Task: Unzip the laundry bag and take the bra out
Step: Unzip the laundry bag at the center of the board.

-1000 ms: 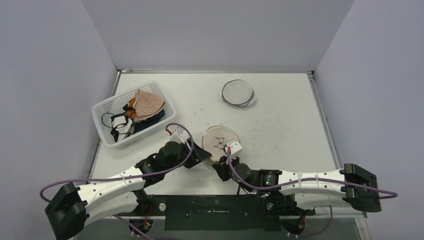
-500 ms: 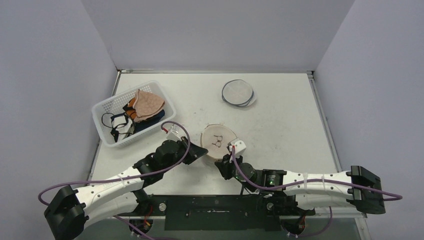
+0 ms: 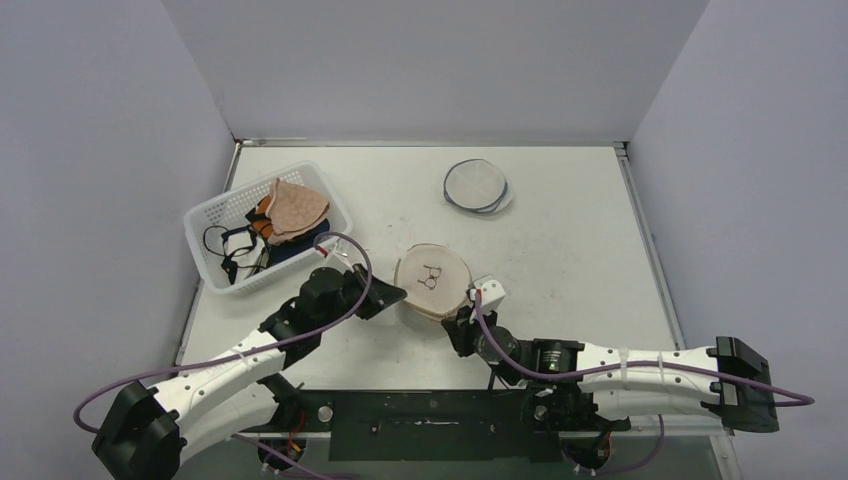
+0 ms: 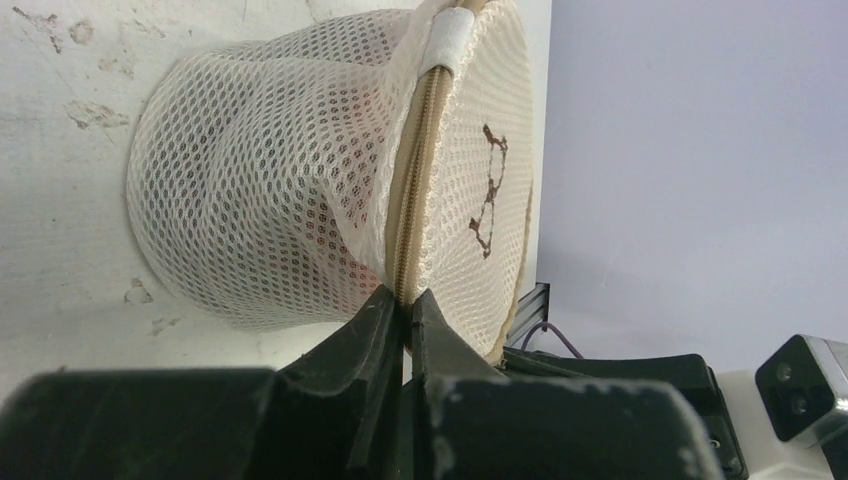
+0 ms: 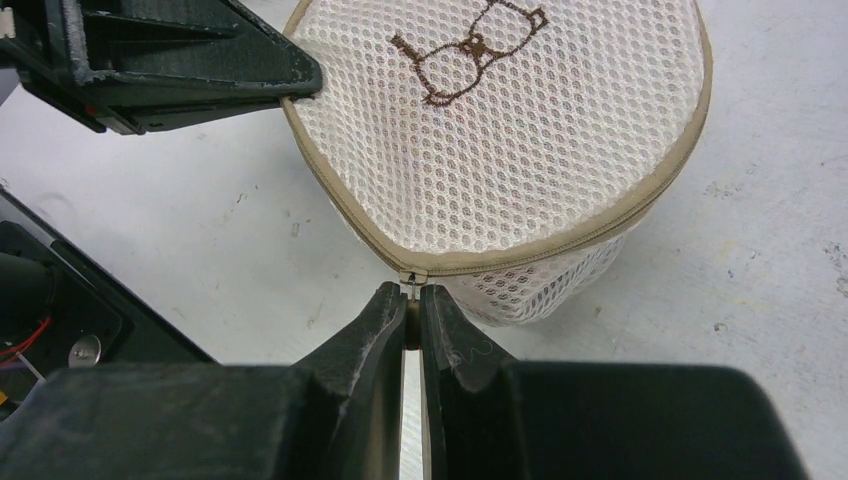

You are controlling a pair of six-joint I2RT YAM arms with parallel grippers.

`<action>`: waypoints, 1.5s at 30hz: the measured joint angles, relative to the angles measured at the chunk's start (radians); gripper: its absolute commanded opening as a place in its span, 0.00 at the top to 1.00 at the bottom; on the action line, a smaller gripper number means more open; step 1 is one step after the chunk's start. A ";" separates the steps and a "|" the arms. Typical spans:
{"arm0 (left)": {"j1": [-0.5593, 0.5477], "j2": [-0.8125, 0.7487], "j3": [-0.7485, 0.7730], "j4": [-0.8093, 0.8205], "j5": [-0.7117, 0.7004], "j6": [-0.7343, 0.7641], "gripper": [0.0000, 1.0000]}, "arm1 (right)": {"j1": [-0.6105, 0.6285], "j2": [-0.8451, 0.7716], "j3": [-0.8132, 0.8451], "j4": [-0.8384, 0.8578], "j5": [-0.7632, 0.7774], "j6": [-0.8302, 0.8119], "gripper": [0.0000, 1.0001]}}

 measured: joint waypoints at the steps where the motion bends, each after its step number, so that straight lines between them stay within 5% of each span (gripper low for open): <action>1: 0.014 0.006 0.003 -0.001 0.018 0.010 1.00 | 0.000 -0.006 -0.001 0.000 0.001 0.000 0.95; 3: 0.041 0.040 0.024 -0.006 0.055 0.033 0.93 | 0.000 -0.014 -0.003 0.001 0.000 0.000 0.95; 7: 0.068 0.133 0.100 -0.014 0.106 0.081 0.33 | 0.000 -0.013 -0.005 0.000 0.000 -0.002 0.95; 8: 0.073 0.140 0.109 -0.017 0.111 0.096 0.25 | 0.000 -0.011 -0.005 0.000 -0.002 -0.002 0.95; 12: 0.078 0.102 0.114 -0.054 0.122 0.098 0.10 | 0.000 0.007 -0.005 0.001 -0.011 -0.006 0.95; 15: 0.060 -0.007 0.091 -0.114 0.113 0.087 0.08 | 0.000 0.023 -0.005 0.005 -0.024 -0.013 0.95; 20: -0.072 -0.219 -0.009 -0.149 0.053 0.000 0.10 | 0.000 0.067 0.012 0.029 -0.047 -0.034 0.95; 26: -0.224 -0.150 -0.041 -0.109 -0.078 -0.085 0.28 | 0.007 0.117 0.038 0.062 -0.075 -0.053 0.95; 43: -0.221 -0.010 -0.034 0.005 -0.269 -0.125 0.98 | 0.007 0.125 0.047 0.087 -0.095 -0.061 0.95; 45: -0.214 -0.010 -0.034 0.009 -0.268 -0.124 1.00 | 0.007 0.122 0.047 0.087 -0.095 -0.061 0.95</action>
